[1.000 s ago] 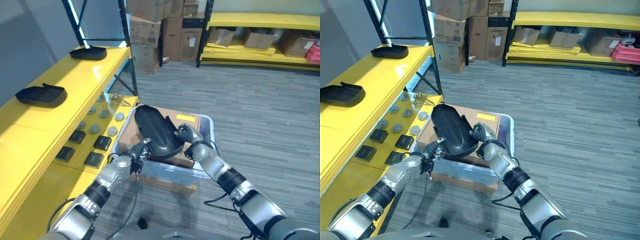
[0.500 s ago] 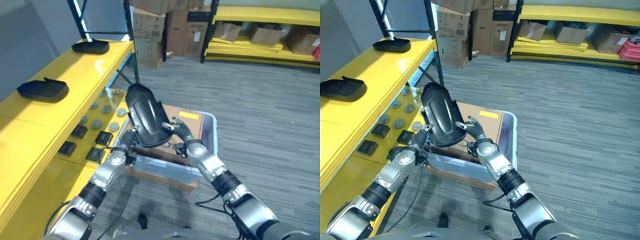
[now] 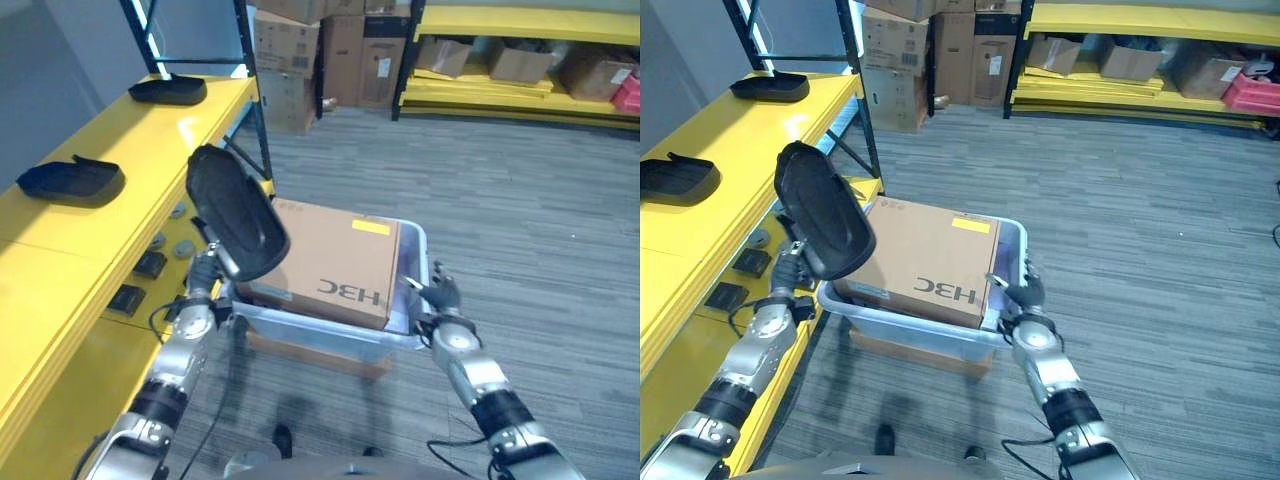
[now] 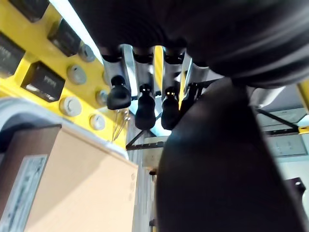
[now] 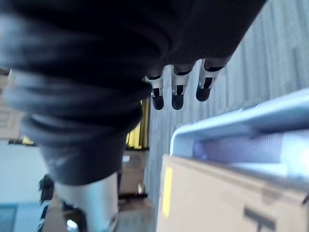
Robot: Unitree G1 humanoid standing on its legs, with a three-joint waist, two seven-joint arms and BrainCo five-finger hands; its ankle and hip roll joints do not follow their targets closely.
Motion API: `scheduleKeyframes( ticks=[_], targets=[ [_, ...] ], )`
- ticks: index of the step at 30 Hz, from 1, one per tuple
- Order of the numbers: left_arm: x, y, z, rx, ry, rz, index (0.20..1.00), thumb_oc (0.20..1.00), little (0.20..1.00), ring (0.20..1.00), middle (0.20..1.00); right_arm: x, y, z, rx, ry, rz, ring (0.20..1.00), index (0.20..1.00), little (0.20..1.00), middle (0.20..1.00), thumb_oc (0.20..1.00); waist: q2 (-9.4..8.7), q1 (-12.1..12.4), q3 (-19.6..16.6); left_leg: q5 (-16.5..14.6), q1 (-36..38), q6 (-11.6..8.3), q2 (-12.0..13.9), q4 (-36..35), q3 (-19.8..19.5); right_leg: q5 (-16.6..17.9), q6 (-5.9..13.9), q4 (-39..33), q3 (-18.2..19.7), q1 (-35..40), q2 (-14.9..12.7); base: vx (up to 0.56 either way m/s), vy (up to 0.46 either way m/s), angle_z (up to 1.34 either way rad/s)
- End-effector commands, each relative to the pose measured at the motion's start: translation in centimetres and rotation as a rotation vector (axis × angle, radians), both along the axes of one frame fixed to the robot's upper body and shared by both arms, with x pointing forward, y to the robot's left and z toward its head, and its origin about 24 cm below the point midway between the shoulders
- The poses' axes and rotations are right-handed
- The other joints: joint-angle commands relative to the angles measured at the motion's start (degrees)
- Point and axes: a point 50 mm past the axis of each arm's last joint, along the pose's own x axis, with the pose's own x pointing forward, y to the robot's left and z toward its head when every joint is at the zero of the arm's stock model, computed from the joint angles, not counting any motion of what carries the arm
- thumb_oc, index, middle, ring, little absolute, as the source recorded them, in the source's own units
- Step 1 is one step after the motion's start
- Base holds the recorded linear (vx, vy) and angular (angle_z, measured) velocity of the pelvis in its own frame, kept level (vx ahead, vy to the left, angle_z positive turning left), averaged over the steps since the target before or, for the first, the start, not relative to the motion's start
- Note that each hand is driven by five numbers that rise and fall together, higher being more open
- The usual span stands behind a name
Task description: Move parts from the plastic box to the shelf.
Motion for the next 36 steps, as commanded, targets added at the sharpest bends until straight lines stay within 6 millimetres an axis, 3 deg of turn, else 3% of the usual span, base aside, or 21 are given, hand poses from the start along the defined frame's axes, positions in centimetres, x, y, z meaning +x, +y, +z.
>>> scheduleKeyframes(
  ticks=[1,2,3,4,6,8,9,10,13,18,21,22,26,30,33,36],
  targets=[
    [0.7,3.1,6.6,0.164,-0.353,0.068,0.2,0.2,0.2,0.2,0.2,-1.4,-0.4,-1.9,-0.024,0.087,0.012,1.0,1.0,1.0,1.0,1.0,-2.49,1.2,-3.1,-2.7,-1.3,-0.4,0.0,-0.3,-1.5,1.1,5.32,1.4,1.5,-2.4,-6.7,-0.02,0.034,-0.1],
    [0.1,4.2,7.1,0.186,-0.378,0.097,0.2,0.2,0.2,0.2,0.2,-2.8,-1.3,-3.1,-0.023,0.148,-0.015,1.0,1.0,1.0,1.0,1.0,-2.48,1.3,-3.0,-2.7,-1.4,-0.26,-0.3,-0.5,-1.6,1.1,5.45,1.5,1.6,-2.5,-6.8,-0.03,0.018,-0.09],
    [-1.4,6.3,8.3,0.232,-0.42,0.159,0.2,0.2,0.2,0.2,0.2,-6.2,-2.5,-5.8,-0.004,0.288,-0.075,1.0,1.0,1.0,1.0,1.0,-2.44,1.6,-2.9,-2.9,-2.0,-0.04,-0.9,-0.5,-1.9,1.1,5.82,1.7,1.4,-2.7,-7.2,-0.04,0.014,-0.07],
    [-2.2,7.3,8.9,0.248,-0.439,0.185,0.2,0.2,0.2,0.2,0.2,-8.4,-3.0,-7.2,0.01,0.357,-0.111,1.0,1.0,1.0,1.0,1.0,-2.32,1.8,-2.8,-3.0,-2.3,0.18,-1.3,-0.5,-2.6,0.9,5.89,2.2,1.7,-2.9,-7.3,-0.04,0.009,-0.07],
    [-3.1,8.4,9.5,0.271,-0.463,0.223,0.2,0.2,0.2,0.2,0.2,-11.2,-3.3,-8.9,0.018,0.473,-0.126,1.0,1.0,1.0,1.0,1.0,-2.19,1.8,-2.7,-3.0,-2.9,0.59,-1.8,-0.5,-4.2,0.1,5.81,3.7,2.8,-3.6,-7.0,-0.03,-0.004,0.0],
    [-3.5,8.6,10.1,0.277,-0.492,0.22,0.2,0.2,0.2,0.2,0.2,-14.2,-3.1,-10.4,0.015,0.582,-0.13,1.0,1.0,1.0,1.0,1.0,-1.86,0.9,-2.3,-2.7,-3.5,1.42,-2.6,-0.5,-7.8,-1.9,4.5,6.0,7.1,-4.9,-4.5,-0.05,-0.023,0.2],
    [-3.5,8.6,10.2,0.278,-0.497,0.213,0.2,0.2,0.2,0.2,0.2,-14.7,-3.0,-10.6,0.015,0.598,-0.13,1.0,1.0,1.0,1.0,1.0,-1.82,0.6,-2.3,-2.7,-3.7,1.53,-2.7,-0.5,-8.6,-2.3,4.16,6.4,7.9,-5.2,-3.8,-0.1,-0.021,0.83],
    [-3.4,8.0,10.2,0.281,-0.524,0.202,0.2,0.2,0.2,0.2,0.2,-17.7,-2.4,-11.7,-0.001,0.693,-0.1,1.0,1.0,1.0,1.0,1.0,-1.28,-0.9,-2.0,-1.1,-4.9,1.9,-3.6,-0.5,-14.6,-3.8,1.84,9.0,13.5,-6.7,0.5,-0.05,-0.018,1.69],
    [-3.7,8.0,10.6,0.273,-0.543,0.229,0.2,0.2,0.2,0.2,0.2,-18.9,-1.4,-12.5,-0.027,0.777,-0.016,1.0,1.0,1.0,1.0,1.0,-1.35,0.3,-1.3,-0.6,-5.6,1.26,-4.1,-0.5,-17.3,-4.8,1.25,8.9,12.6,-6.6,1.5,-0.11,-0.065,2.31],
    [-4.9,9.3,10.6,0.265,-0.558,0.317,0.2,0.2,0.2,0.2,0.2,-18.0,-1.9,-12.7,-0.118,0.819,0.12,1.0,1.0,1.0,1.0,1.0,-1.07,4.4,0.2,2.1,-8.7,-0.84,-4.1,-0.5,-20.6,-4.9,0.41,6.9,9.3,-5.3,2.5,-0.14,-0.037,0.73],
    [-5.4,9.9,10.4,0.274,-0.541,0.35,0.2,0.2,0.2,0.2,0.2,-17.3,-2.5,-12.4,-0.151,0.817,0.143,1.0,1.0,1.0,1.0,1.0,-0.93,5.9,0.5,3.1,-10.5,-1.75,-3.7,-0.4,-20.2,-4.9,0.25,6.0,7.7,-4.7,2.7,-0.1,0.014,0.69],
    [-5.6,10.2,10.1,0.265,-0.528,0.347,0.2,0.2,0.2,0.2,0.2,-16.9,-2.9,-12.3,-0.157,0.807,0.135,1.0,1.0,1.0,1.0,1.0,-0.76,6.7,0.9,3.8,-12.4,-2.57,-2.7,-0.2,-17.1,-4.8,0.26,5.4,4.9,-4.3,2.6,-0.11,0.028,0.92],
    [-5.6,9.8,9.3,0.243,-0.518,0.324,0.2,0.2,0.2,0.2,0.2,-16.4,-2.8,-12.1,-0.14,0.774,0.098,1.0,1.0,1.0,1.0,1.0,-0.31,6.0,2.1,5.8,-15.4,-4.17,0.6,0.4,-4.9,-4.2,0.64,4.8,-1.9,-3.1,1.5,-0.07,0.078,1.21],
    [-5.6,9.1,8.4,0.238,-0.508,0.32,0.2,0.2,0.2,0.2,0.2,-15.4,-2.2,-11.9,-0.148,0.75,0.131,1.0,1.0,1.0,1.0,1.0,-0.29,5.0,2.4,6.7,-16.0,-4.21,2.3,0.7,4.4,-4.3,0.86,6.1,-6.5,-2.5,0.4,0.0,0.101,1.11],
    [-5.8,9.0,8.2,0.244,-0.503,0.332,0.2,0.2,0.2,0.2,0.2,-15.0,-1.8,-11.9,-0.158,0.745,0.164,1.0,1.0,1.0,1.0,1.0,-0.28,5.9,2.4,6.5,-16.2,-3.82,1.7,0.9,4.5,-5.3,0.59,7.3,-7.0,-2.1,0.0,0.16,0.125,0.65],
    [-6.1,9.1,8.0,0.25,-0.495,0.333,0.2,0.2,0.2,0.2,0.2,-14.8,-1.4,-12.0,-0.15,0.746,0.169,1.0,1.0,1.0,1.0,1.0,-0.81,6.8,2.1,4.1,-15.2,-3.7,0.7,1.4,3.7,-7.3,0.76,8.4,-6.7,-0.8,-0.7,0.23,0.106,0.33]
  ],
)
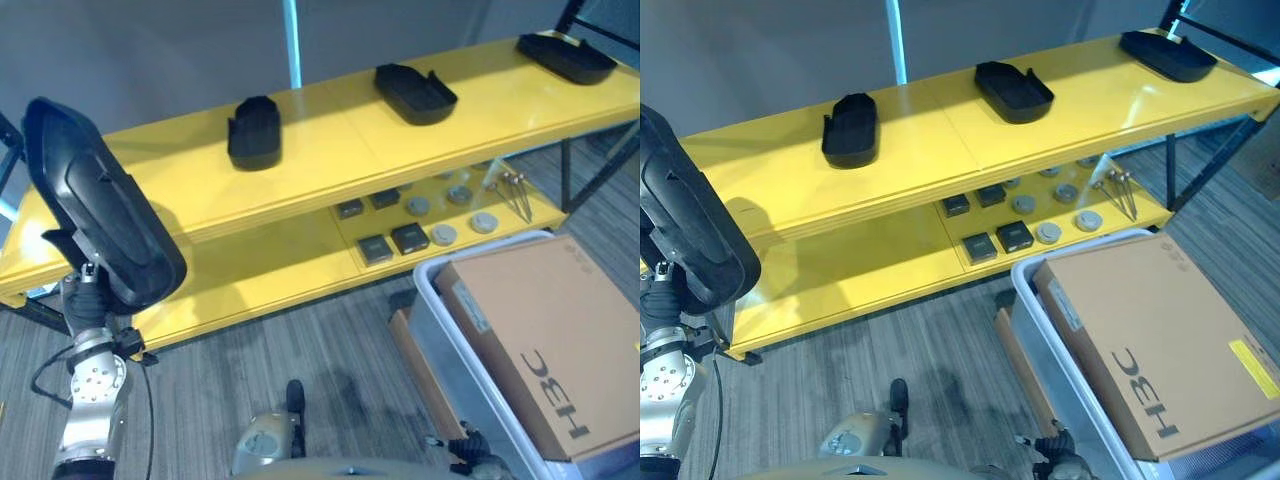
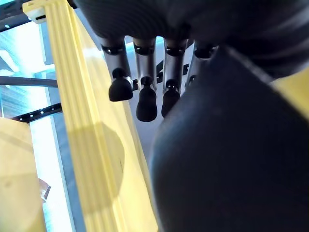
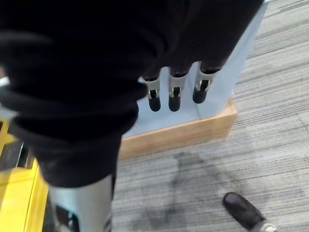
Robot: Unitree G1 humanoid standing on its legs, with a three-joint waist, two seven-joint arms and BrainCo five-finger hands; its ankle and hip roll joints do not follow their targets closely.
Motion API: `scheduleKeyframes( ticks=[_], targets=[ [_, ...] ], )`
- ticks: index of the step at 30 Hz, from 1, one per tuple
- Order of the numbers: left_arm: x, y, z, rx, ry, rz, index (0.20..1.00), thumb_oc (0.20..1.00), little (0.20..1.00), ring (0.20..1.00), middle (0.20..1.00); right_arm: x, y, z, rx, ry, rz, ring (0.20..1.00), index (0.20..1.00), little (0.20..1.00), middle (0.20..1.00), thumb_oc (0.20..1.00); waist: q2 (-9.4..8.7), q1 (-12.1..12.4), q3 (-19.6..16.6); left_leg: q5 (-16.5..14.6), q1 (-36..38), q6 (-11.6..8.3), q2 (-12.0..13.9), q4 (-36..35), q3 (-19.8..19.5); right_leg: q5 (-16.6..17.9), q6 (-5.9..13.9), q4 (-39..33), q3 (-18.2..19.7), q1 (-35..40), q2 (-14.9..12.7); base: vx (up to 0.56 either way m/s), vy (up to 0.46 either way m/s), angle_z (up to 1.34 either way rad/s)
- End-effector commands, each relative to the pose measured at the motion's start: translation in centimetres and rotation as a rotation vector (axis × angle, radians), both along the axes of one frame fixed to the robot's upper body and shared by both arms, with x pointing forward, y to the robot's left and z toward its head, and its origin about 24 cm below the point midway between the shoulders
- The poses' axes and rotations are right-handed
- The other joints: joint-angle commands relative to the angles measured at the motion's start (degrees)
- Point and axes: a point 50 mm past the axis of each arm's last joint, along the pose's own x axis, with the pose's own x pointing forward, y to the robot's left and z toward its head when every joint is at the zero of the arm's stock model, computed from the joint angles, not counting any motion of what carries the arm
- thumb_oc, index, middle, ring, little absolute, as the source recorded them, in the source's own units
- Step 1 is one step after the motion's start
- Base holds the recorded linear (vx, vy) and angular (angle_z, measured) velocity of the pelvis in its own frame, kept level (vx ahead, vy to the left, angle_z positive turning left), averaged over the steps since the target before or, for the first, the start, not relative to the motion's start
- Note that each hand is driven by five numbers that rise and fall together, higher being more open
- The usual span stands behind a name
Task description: Move parts from the plastic box to the shelf.
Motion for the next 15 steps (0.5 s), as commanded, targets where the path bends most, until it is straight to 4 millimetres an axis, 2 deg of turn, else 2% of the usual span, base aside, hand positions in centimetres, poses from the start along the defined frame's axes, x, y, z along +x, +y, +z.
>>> scheduleKeyframes(
  ticks=[1,4,5,6,8,9,11,12,14,15],
  targets=[
    [0.5,0.7,4.8,0.111,-0.232,-0.016,0.2,0.2,0.2,0.2,0.2,-0.4,0.5,-0.3,0.01,0.02,0.008,1.0,1.0,1.0,1.0,1.0,-2.73,0.4,-0.9,1.6,-2.6,-1.18,-0.7,-1.5,-4.1,4.8,-1.17,-2.8,-0.3,-0.3,2.2,0.37,0.135,0.5],
    [0.6,0.8,5.1,0.113,-0.234,-0.036,0.2,0.2,0.2,0.2,0.2,-0.2,0.9,-0.3,0.023,0.007,0.006,1.0,1.0,1.0,1.0,1.0,-3.19,1.2,-1.4,-0.4,-1.8,0.22,-2.0,-0.6,-4.8,3.4,-0.74,-1.3,-0.7,0.6,1.1,0.22,0.126,0.29],
    [1.0,0.8,5.5,0.119,-0.237,-0.056,0.2,0.2,0.2,0.2,0.2,0.0,1.2,-0.3,0.035,-0.003,-0.016,1.0,1.0,1.0,1.0,1.0,-3.37,1.5,-1.8,-1.3,-1.2,1.44,-2.8,0.0,-5.1,1.9,-0.32,2.5,-0.7,0.5,0.0,0.31,0.237,0.34],
    [1.4,0.8,5.7,0.129,-0.238,-0.068,0.2,0.2,0.2,0.2,0.2,0.2,1.2,-0.2,0.041,-0.008,-0.036,1.0,1.0,1.0,1.0,1.0,-3.57,1.2,-1.9,-2.0,-0.7,2.76,-3.8,0.4,-5.0,2.0,0.87,7.9,0.1,-0.9,-1.6,0.34,0.315,0.37],
    [2.3,0.6,6.2,0.137,-0.233,-0.08,0.2,0.2,0.2,0.2,0.2,0.3,0.8,-0.1,0.056,-0.017,-0.066,1.0,1.0,1.0,1.0,1.0,-3.37,-0.3,-1.7,-3.1,0.8,4.96,-5.8,0.2,-5.3,6.0,2.54,19.8,2.7,-4.8,-4.2,0.21,0.298,0.34],
    [2.7,0.3,6.3,0.141,-0.233,-0.081,0.2,0.2,0.2,0.2,0.2,0.3,0.7,-0.1,0.061,-0.022,-0.072,1.0,1.0,1.0,1.0,1.0,-2.57,-0.9,-1.4,-2.7,0.8,6.21,-5.9,0.4,-4.9,8.5,2.23,25.1,3.3,-7.1,-4.7,0.11,0.235,0.37],
    [3.2,-0.1,6.4,0.142,-0.228,-0.077,0.2,0.2,0.2,0.2,0.2,0.4,0.6,0.0,0.07,-0.035,-0.077,1.0,1.0,1.0,1.0,1.0,-1.72,-2.6,-0.9,-3.6,2.6,7.41,-6.6,-0.1,-6.0,11.1,2.36,33.3,7.3,-12.1,-4.6,0.09,0.154,0.56],
    [3.4,-0.3,6.4,0.136,-0.226,-0.075,0.2,0.2,0.2,0.2,0.2,0.5,0.5,0.1,0.073,-0.041,-0.078,1.0,1.0,1.0,1.0,1.0,-1.26,-3.4,-0.5,-3.8,3.6,7.6,-6.7,-0.4,-6.7,11.8,2.09,34.9,9.1,-14.9,-4.1,0.06,0.056,0.39],
    [3.6,-0.5,6.4,0.132,-0.226,-0.077,0.2,0.2,0.2,0.2,0.2,0.6,0.5,0.1,0.077,-0.047,-0.078,1.0,1.0,1.0,1.0,1.0,-0.9,-4.0,-0.1,-4.0,4.3,7.56,-6.7,-0.7,-7.4,12.1,1.76,34.9,10.1,-16.8,-3.7,0.05,-0.029,0.18],
    [4.0,-1.0,6.5,0.133,-0.228,-0.08,0.2,0.2,0.2,0.2,0.2,0.9,0.4,0.2,0.087,-0.066,-0.084,1.0,1.0,1.0,1.0,1.0,-0.45,-5.1,0.8,-4.2,6.0,7.13,-6.4,-1.3,-8.9,12.9,1.23,32.2,11.6,-19.0,-3.3,0.1,-0.117,0.21]
  ],
)
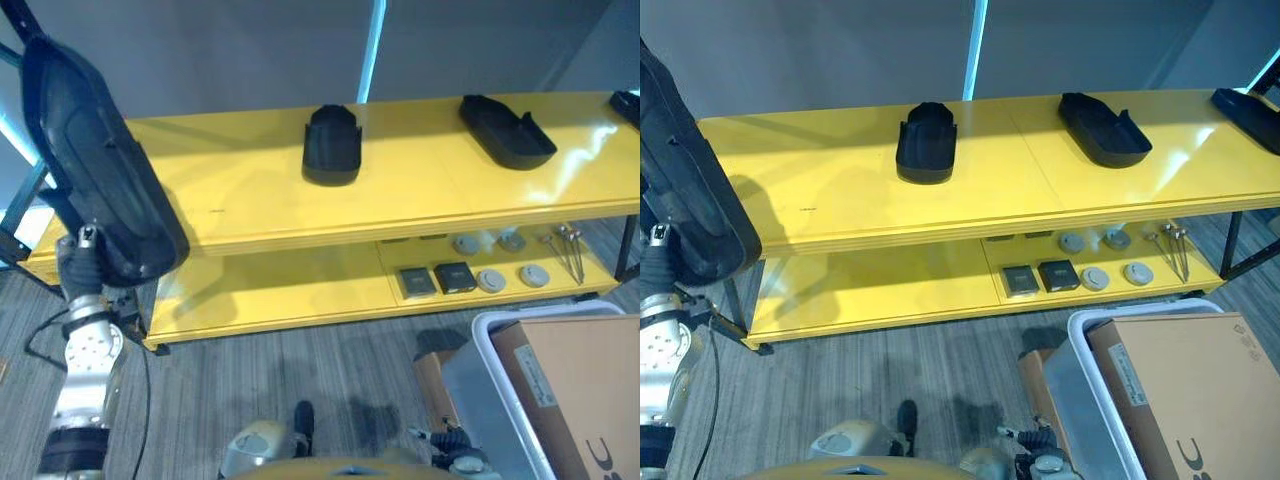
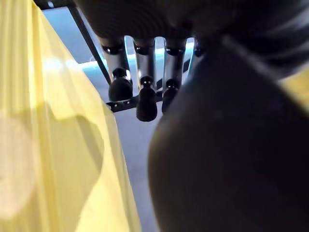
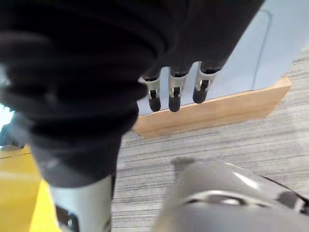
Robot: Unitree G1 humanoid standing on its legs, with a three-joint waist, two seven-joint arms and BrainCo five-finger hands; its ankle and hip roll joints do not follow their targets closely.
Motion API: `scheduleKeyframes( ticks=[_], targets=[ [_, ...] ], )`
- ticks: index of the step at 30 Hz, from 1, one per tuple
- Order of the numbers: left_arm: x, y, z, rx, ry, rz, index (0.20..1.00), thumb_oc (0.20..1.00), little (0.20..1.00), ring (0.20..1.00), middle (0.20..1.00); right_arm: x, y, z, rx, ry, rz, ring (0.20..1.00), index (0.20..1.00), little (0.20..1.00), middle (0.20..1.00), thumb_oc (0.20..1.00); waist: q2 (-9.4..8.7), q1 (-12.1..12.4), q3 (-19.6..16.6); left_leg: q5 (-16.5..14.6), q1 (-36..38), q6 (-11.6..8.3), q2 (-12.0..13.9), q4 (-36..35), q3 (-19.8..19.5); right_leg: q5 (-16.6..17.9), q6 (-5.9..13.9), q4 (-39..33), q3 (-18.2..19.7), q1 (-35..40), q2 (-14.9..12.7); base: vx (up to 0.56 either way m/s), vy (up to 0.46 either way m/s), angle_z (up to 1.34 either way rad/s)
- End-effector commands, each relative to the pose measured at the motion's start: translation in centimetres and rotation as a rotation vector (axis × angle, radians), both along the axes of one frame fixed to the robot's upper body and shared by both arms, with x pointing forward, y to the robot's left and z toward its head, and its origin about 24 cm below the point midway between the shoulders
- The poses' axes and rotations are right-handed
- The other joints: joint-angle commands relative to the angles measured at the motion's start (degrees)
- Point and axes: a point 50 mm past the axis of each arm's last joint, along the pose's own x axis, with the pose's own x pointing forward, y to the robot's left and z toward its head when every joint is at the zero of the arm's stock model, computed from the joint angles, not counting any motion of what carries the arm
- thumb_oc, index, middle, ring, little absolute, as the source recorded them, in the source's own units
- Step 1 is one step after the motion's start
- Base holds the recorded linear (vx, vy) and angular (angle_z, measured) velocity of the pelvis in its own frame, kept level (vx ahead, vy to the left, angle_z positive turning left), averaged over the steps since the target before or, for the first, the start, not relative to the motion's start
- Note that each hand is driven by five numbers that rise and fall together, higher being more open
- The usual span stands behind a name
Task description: Move parts from the plastic box to the shelf.
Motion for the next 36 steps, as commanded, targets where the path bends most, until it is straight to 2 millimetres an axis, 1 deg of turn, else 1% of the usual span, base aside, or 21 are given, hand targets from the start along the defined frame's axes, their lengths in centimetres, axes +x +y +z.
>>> scheduleKeyframes(
  ticks=[1,3,4,5,6,7,8,10,12,13,16,17,22,26,27,28,30,32,33,34,36],
  targets=[
    [0.7,-0.5,3.1,0.039,-0.145,0.006,0.2,0.2,0.2,0.2,0.2,0.1,-1.3,0.6,0.011,-0.046,-0.015,1.0,1.0,1.0,1.0,1.0,1.69,-1.6,-0.5,-3.5,1.5,-4.99,3.1,-2.5,-5.4,9.7,-2.69,-15.6,-2.9,1.8,5.1,0.13,-0.215,0.14],
    [1.0,-1.0,3.4,0.044,-0.153,-0.007,0.2,0.2,0.2,0.2,0.2,0.2,-1.5,0.6,0.018,-0.065,-0.029,1.0,1.0,1.0,1.0,1.0,0.49,-2.6,0.1,-4.3,2.3,-6.2,3.5,-2.6,-8.0,11.6,-2.54,-30.8,-0.4,2.3,5.5,0.16,-0.371,0.38],
    [1.0,-1.2,3.6,0.047,-0.16,-0.021,0.2,0.2,0.2,0.2,0.2,0.2,-1.7,0.6,0.021,-0.074,-0.045,1.0,1.0,1.0,1.0,1.0,-0.67,-3.5,0.3,-5.3,2.7,-6.7,3.3,-2.2,-10.7,12.9,-1.8,-40.1,2.9,2.8,6.5,0.22,-0.442,0.76],
    [0.9,-1.4,3.7,0.046,-0.164,-0.032,0.2,0.2,0.2,0.2,0.2,0.2,-1.8,0.6,0.021,-0.075,-0.053,1.0,1.0,1.0,1.0,1.0,-1.24,-4.1,0.5,-6.2,3.4,-6.83,3.3,-2.0,-12.1,14.3,-1.26,-44.4,4.9,3.0,6.9,0.19,-0.325,1.05],
    [0.9,-1.4,3.7,0.045,-0.164,-0.033,0.2,0.2,0.2,0.2,0.2,0.1,-1.8,0.6,0.021,-0.075,-0.052,1.0,1.0,1.0,1.0,1.0,-1.3,-4.2,0.6,-6.5,3.6,-6.86,3.3,-1.9,-12.5,14.7,-1.14,-45.2,5.1,3.2,6.9,0.15,-0.224,0.92],
    [0.5,-1.4,3.5,0.044,-0.165,-0.044,0.2,0.2,0.2,0.2,0.2,0.0,-1.6,0.5,0.019,-0.072,-0.055,1.0,1.0,1.0,1.0,1.0,-1.71,-4.8,0.9,-7.8,3.9,-6.76,3.4,-0.4,-13.4,16.3,-0.69,-44.1,7.3,2.1,7.4,0.19,-0.244,1.12],
    [-0.2,-0.9,3.2,0.032,-0.159,-0.037,0.2,0.2,0.2,0.2,0.2,-0.1,-1.7,0.6,0.011,-0.066,-0.036,1.0,1.0,1.0,1.0,1.0,-2.03,-4.5,0.7,-7.2,5.0,-7.51,4.7,-1.5,-13.0,14.6,-0.41,-45.9,6.0,4.0,7.4,0.19,-0.24,0.85],
    [-0.4,-0.8,3.0,0.013,-0.149,-0.038,0.2,0.2,0.2,0.2,0.2,-0.3,-2.0,0.7,0.01,-0.061,-0.043,1.0,1.0,1.0,1.0,1.0,-2.35,-4.4,0.3,-6.4,5.1,-8.13,5.3,-2.0,-13.4,14.1,-0.36,-47.5,5.4,5.8,8.0,0.17,-0.221,0.52],
    [-0.4,-0.9,2.7,-0.014,-0.123,-0.056,0.2,0.2,0.2,0.2,0.2,-0.5,-2.4,0.7,0.004,-0.049,-0.064,1.0,1.0,1.0,1.0,1.0,-3.0,-4.3,-0.6,-5.9,5.0,-9.02,6.4,-2.0,-13.6,13.2,-0.94,-49.4,5.3,8.3,9.0,0.19,-0.272,0.34],
    [-0.2,-1.0,2.6,-0.026,-0.112,-0.067,0.2,0.2,0.2,0.2,0.2,-0.5,-2.9,0.8,-0.008,-0.042,-0.072,1.0,1.0,1.0,1.0,1.0,-3.51,-3.9,-1.2,-5.6,4.8,-9.87,7.4,-2.1,-12.7,12.5,-1.47,-50.9,4.0,10.0,9.4,0.14,-0.228,0.56],
    [0.0,-1.4,2.4,-0.017,-0.102,-0.072,0.2,0.2,0.2,0.2,0.2,-0.5,-3.4,0.9,-0.02,-0.033,-0.091,1.0,1.0,1.0,1.0,1.0,-3.78,-3.8,-1.6,-5.0,4.3,-10.84,8.7,-1.8,-12.0,11.7,-2.21,-51.9,3.2,11.4,10.1,0.08,-0.181,0.31],
    [0.0,-1.4,2.5,-0.026,-0.099,-0.07,0.2,0.2,0.2,0.2,0.2,-0.7,-3.9,1.0,-0.028,-0.023,-0.097,1.0,1.0,1.0,1.0,1.0,-3.86,-3.8,-1.6,-4.6,3.9,-11.49,10.1,-1.3,-11.6,11.0,-2.87,-52.4,2.7,12.2,10.7,0.1,-0.234,0.22],
    [-0.3,-0.9,1.9,-0.038,-0.068,-0.057,0.2,0.2,0.2,0.2,0.2,-1.5,-4.4,1.0,-0.039,0.006,-0.086,1.0,1.0,1.0,1.0,1.0,-3.64,-4.0,-1.5,-3.4,3.3,-12.9,12.6,-1.0,-11.0,9.6,-4.15,-52.7,1.3,13.3,12.2,0.07,-0.156,0.07],
    [-0.4,-1.1,1.7,-0.044,-0.062,-0.063,0.2,0.2,0.2,0.2,0.2,-1.3,-4.5,1.1,-0.044,0.014,-0.066,1.0,1.0,1.0,1.0,1.0,-3.33,-4.1,-1.2,-3.1,1.5,-13.72,13.3,0.8,-11.4,8.7,-5.06,-52.6,1.2,13.0,13.2,0.03,-0.102,0.08],
    [0.1,-1.6,2.0,-0.001,-0.076,-0.083,0.2,0.2,0.2,0.2,0.2,-1.1,-4.5,1.2,-0.046,0.002,-0.09,1.0,1.0,1.0,1.0,1.0,-3.09,-5.0,-0.8,-3.0,-0.1,-14.33,14.6,3.1,-8.3,8.4,-5.42,-52.4,0.2,12.6,13.0,-0.02,-0.039,0.25],
    [0.1,-1.6,2.0,0.007,-0.082,-0.082,0.2,0.2,0.2,0.2,0.2,-1.1,-4.6,1.2,-0.046,0.0,-0.094,1.0,1.0,1.0,1.0,1.0,-3.02,-5.2,-0.8,-2.9,-0.4,-14.45,14.9,3.3,-8.0,8.4,-5.46,-52.3,0.0,12.4,12.9,-0.03,0.047,0.44],
    [0.7,-2.3,3.0,0.12,-0.121,-0.071,0.2,0.2,0.2,0.2,0.2,-1.2,-4.8,1.3,-0.048,-0.01,-0.114,1.0,1.0,1.0,1.0,1.0,-2.29,-6.4,-0.6,-0.8,-1.2,-15.37,17.5,2.6,-5.7,8.2,-5.58,-51.7,-0.7,12.0,12.6,0.0,0.118,0.6],
    [0.9,-2.3,3.8,0.176,-0.148,-0.055,0.2,0.2,0.2,0.2,0.2,-1.2,-5.0,1.3,-0.054,-0.012,-0.107,1.0,1.0,1.0,1.0,1.0,-1.54,-6.7,-0.6,1.2,-1.0,-15.96,19.0,0.3,-6.0,8.0,-5.55,-51.5,-0.3,12.1,12.5,0.06,0.19,0.46],
    [0.8,-1.9,4.8,0.234,-0.178,-0.036,0.2,0.2,0.2,0.2,0.2,-1.4,-5.3,1.4,-0.06,-0.014,-0.103,1.0,1.0,1.0,1.0,1.0,-0.85,-7.1,-0.5,4.0,-1.0,-16.82,20.8,-1.8,-6.3,7.7,-5.32,-51.3,0.2,12.5,12.1,0.11,0.29,0.33],
    [0.7,-1.7,5.2,0.25,-0.188,-0.03,0.2,0.2,0.2,0.2,0.2,-1.4,-5.4,1.5,-0.062,-0.018,-0.109,1.0,1.0,1.0,1.0,1.0,-0.54,-7.2,-0.4,5.3,-0.9,-17.19,21.6,-2.8,-6.4,7.4,-5.2,-51.2,0.4,12.9,11.9,0.14,0.39,0.23],
    [0.5,-1.6,5.8,0.264,-0.207,-0.038,0.2,0.2,0.2,0.2,0.2,-1.3,-5.6,1.6,-0.045,-0.036,-0.156,1.0,1.0,1.0,1.0,1.0,-0.17,-7.4,-0.6,5.8,-0.7,-17.35,22.2,-4.1,-6.7,7.2,-4.71,-50.9,0.7,13.6,10.7,0.1,0.331,0.17]
  ],
)
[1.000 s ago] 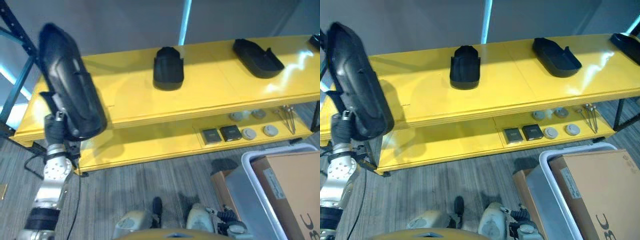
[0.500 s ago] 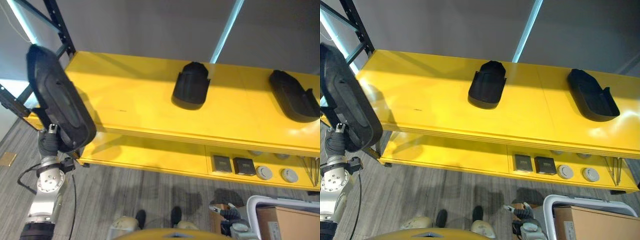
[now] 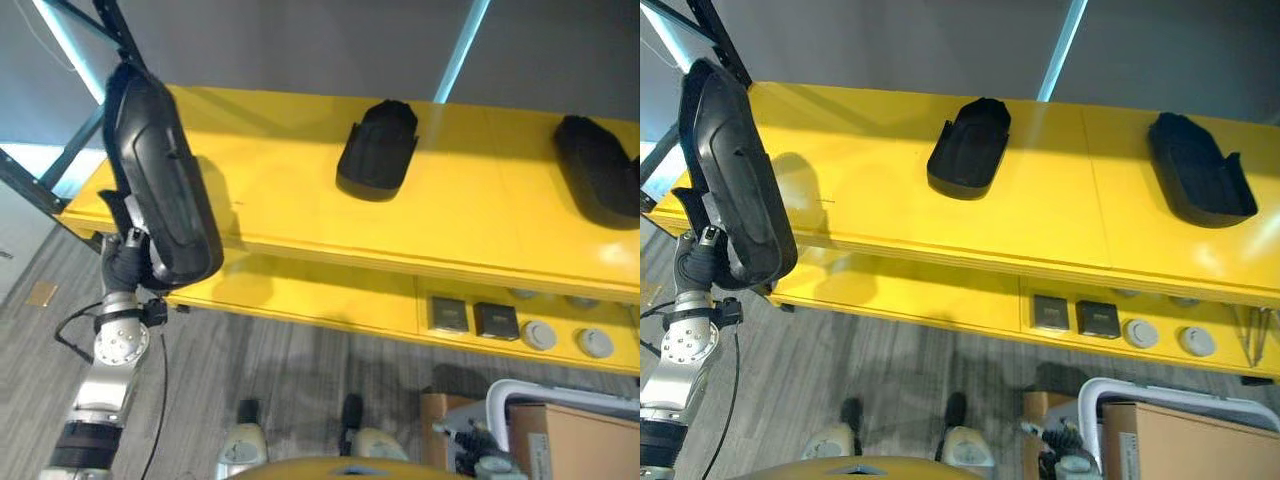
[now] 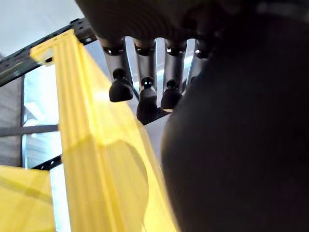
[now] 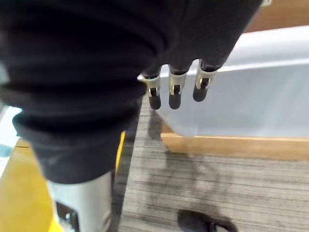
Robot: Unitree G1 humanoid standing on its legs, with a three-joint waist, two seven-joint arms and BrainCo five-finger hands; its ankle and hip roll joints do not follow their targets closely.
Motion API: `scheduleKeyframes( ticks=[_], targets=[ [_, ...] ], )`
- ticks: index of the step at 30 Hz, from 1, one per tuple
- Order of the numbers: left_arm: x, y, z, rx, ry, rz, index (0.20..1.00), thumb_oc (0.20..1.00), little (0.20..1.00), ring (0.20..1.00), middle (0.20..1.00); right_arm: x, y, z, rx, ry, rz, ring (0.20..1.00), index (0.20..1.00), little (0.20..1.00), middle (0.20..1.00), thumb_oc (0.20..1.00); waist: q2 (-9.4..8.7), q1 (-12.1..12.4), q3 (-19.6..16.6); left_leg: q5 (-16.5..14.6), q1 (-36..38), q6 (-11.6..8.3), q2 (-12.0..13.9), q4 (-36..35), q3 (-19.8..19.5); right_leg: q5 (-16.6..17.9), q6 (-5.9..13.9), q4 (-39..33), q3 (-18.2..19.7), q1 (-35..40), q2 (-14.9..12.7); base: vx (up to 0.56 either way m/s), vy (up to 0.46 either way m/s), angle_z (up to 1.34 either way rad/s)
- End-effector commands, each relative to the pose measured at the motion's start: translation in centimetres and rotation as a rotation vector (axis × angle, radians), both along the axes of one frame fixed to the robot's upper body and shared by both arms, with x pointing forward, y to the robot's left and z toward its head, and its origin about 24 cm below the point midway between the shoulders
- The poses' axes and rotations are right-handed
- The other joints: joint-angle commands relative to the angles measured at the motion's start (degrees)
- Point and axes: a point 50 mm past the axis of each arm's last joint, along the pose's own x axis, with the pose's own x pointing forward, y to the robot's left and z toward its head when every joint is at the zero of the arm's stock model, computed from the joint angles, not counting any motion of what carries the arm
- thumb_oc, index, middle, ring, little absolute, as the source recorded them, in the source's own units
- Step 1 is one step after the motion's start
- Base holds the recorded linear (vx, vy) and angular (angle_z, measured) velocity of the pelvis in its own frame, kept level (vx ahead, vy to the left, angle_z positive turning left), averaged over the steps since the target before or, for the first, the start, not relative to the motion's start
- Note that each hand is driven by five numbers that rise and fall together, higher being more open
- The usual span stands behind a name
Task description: Move parts from the plastic box to the shelf.
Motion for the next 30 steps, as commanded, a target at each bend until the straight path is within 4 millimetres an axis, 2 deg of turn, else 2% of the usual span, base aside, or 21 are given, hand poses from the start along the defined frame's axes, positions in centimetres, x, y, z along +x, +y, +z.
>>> scheduleKeyframes(
  ticks=[1,3,4,9,10,12,14,15,18,21,23,26,30],
  targets=[
    [-0.6,0.9,5.7,0.091,-0.276,0.009,0.2,0.2,0.2,0.2,0.2,-1.1,-0.8,-0.1,0.013,0.009,-0.068,1.0,1.0,1.0,1.0,1.0,0.27,0.4,-3.4,7.2,-2.1,0.7,0.4,-2.0,-1.5,-4.9,3.9,6.0,0.5,0.1,-2.4,0.06,0.255,-0.15],
    [-0.4,0.8,5.8,0.09,-0.276,-0.003,0.2,0.2,0.2,0.2,0.2,-0.8,-0.8,0.0,0.027,-0.003,-0.088,1.0,1.0,1.0,1.0,1.0,0.62,0.1,-3.4,5.9,-1.8,0.97,-0.1,-0.9,-1.3,-4.9,4.28,7.3,0.9,-0.7,-3.6,0.07,0.385,-0.35],
    [0.1,0.6,5.6,0.093,-0.254,-0.01,0.2,0.2,0.2,0.2,0.2,-0.7,-0.6,0.0,0.048,-0.016,-0.115,1.0,1.0,1.0,1.0,1.0,1.08,-0.5,-3.1,4.2,-1.3,1.52,-1.5,1.2,-1.1,-4.9,5.18,9.8,1.6,-1.7,-5.7,0.09,0.512,-0.48],
    [0.4,0.3,5.4,0.091,-0.235,-0.03,0.2,0.2,0.2,0.2,0.2,-1.4,0.8,-0.8,0.09,-0.02,-0.12,1.0,1.0,1.0,1.0,1.0,0.6,-0.5,-2.0,-0.4,-1.7,3.63,-6.2,6.6,-1.6,-3.8,7.8,11.6,3.6,-1.4,-10.0,0.08,0.325,-0.19],
    [0.3,0.3,5.3,0.086,-0.218,-0.037,0.2,0.2,0.2,0.2,0.2,-1.7,1.4,-1.0,0.101,-0.025,-0.122,1.0,1.0,1.0,1.0,1.0,0.37,0.0,-1.6,-2.0,-1.3,5.23,-8.9,6.9,-1.4,-2.4,8.86,11.7,3.3,-1.4,-12.3,0.07,0.353,-0.26],
    [0.0,0.6,5.0,0.098,-0.198,-0.039,0.2,0.2,0.2,0.2,0.2,-1.7,1.8,-1.1,0.119,-0.045,-0.145,1.0,1.0,1.0,1.0,1.0,0.27,0.8,-1.4,-3.0,-0.9,6.09,-10.6,6.6,-0.5,-0.2,9.41,11.8,1.5,-1.9,-14.5,0.04,0.248,-0.37],
    [-0.8,1.1,4.8,0.132,-0.186,-0.037,0.2,0.2,0.2,0.2,0.2,-1.2,2.2,-1.0,0.132,-0.06,-0.131,1.0,1.0,1.0,1.0,1.0,0.27,1.8,-1.3,-3.3,-0.1,6.94,-11.5,5.2,1.5,0.6,9.73,12.4,-1.1,-2.5,-15.5,0.0,0.158,-0.41],
    [-1.1,1.4,4.8,0.147,-0.186,-0.035,0.2,0.2,0.2,0.2,0.2,-1.0,2.5,-0.9,0.135,-0.063,-0.111,1.0,1.0,1.0,1.0,1.0,0.28,1.9,-1.4,-3.2,0.4,7.38,-11.8,4.1,2.1,0.6,9.76,12.8,-1.5,-2.9,-14.8,-0.02,0.11,-0.56],
    [-1.1,1.7,5.5,0.193,-0.206,-0.024,0.2,0.2,0.2,0.2,0.2,-0.8,3.1,-0.9,0.137,-0.066,-0.069,1.0,1.0,1.0,1.0,1.0,0.16,1.2,-1.8,-2.7,0.7,7.6,-12.2,2.3,2.4,-1.3,9.3,11.7,-1.2,-3.6,-10.1,0.0,0.01,-0.47],
    [-0.7,1.7,6.4,0.212,-0.212,-0.004,0.2,0.2,0.2,0.2,0.2,-1.0,2.8,-1.0,0.117,-0.04,-0.031,1.0,1.0,1.0,1.0,1.0,-0.7,1.2,-2.7,-2.5,0.2,7.6,-11.6,2.2,2.4,-0.8,9.05,8.5,-0.6,-3.3,-8.7,0.01,-0.117,0.04],
    [-0.1,1.4,6.6,0.234,-0.203,0.001,0.2,0.2,0.2,0.2,0.2,-1.3,2.2,-1.0,0.104,-0.028,-0.045,1.0,1.0,1.0,1.0,1.0,-1.0,0.7,-3.1,-1.7,0.0,6.8,-10.7,1.7,1.9,-0.6,8.47,6.7,0.5,-2.7,-7.1,0.04,-0.116,-0.02],
    [0.2,1.6,7.0,0.291,-0.197,0.035,0.2,0.2,0.2,0.2,0.2,-1.6,1.6,-0.9,0.092,-0.002,-0.041,1.0,1.0,1.0,1.0,1.0,-1.43,0.3,-3.7,-0.9,0.4,6.0,-9.5,0.8,2.6,-0.7,8.2,4.9,0.1,-1.3,-6.3,0.07,-0.109,-0.01],
    [1.0,3.2,8.0,0.374,-0.139,0.098,0.2,0.2,0.2,0.2,0.2,-3.0,0.7,-0.8,0.075,0.052,-0.04,1.0,1.0,1.0,1.0,1.0,-1.63,-1.6,-4.5,0.0,1.1,5.02,-7.7,-0.1,4.1,-1.1,7.81,3.7,0.3,-0.6,-5.1,0.07,-0.068,-0.07]
  ],
)
